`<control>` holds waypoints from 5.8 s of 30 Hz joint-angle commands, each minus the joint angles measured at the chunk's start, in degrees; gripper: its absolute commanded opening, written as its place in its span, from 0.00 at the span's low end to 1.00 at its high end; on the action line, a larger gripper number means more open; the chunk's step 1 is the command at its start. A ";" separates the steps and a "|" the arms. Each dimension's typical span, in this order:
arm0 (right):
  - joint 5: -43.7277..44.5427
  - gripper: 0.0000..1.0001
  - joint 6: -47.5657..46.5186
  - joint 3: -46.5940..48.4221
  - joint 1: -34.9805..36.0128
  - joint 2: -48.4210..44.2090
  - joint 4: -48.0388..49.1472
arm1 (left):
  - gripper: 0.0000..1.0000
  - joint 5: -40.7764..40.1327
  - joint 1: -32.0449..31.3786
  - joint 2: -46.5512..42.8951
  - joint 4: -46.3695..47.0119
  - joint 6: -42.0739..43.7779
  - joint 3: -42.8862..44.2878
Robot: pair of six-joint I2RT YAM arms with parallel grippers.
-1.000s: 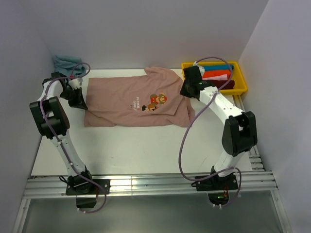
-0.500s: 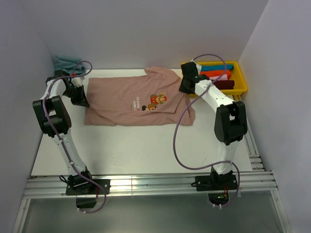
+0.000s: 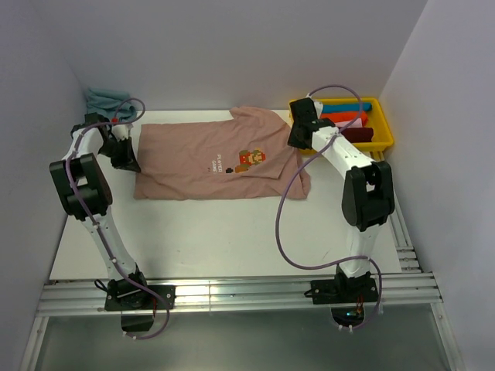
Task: Roll the t-shirts
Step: Fold the tshirt
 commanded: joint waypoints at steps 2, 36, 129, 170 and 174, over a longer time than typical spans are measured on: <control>1.69 0.00 -1.47 3.34 -0.81 -3.45 0.20 | 0.00 0.65 0.93 -4.08 0.17 -0.25 1.05; -0.95 0.50 -3.66 19.69 -0.98 11.49 -4.45 | 0.40 -0.49 0.14 3.40 2.02 -2.89 8.08; -8.24 0.00 9.34 -49.29 -3.54 -36.12 3.90 | 0.00 -3.39 10.51 -20.16 -0.53 20.48 -28.74; -6.40 0.37 18.83 -47.89 -1.68 -22.97 22.61 | 0.00 -1.98 11.83 -21.22 -0.97 22.95 -33.05; -4.64 0.05 19.45 -49.12 -1.69 -25.07 20.77 | 0.00 -2.69 11.92 -21.39 -0.79 23.31 -33.31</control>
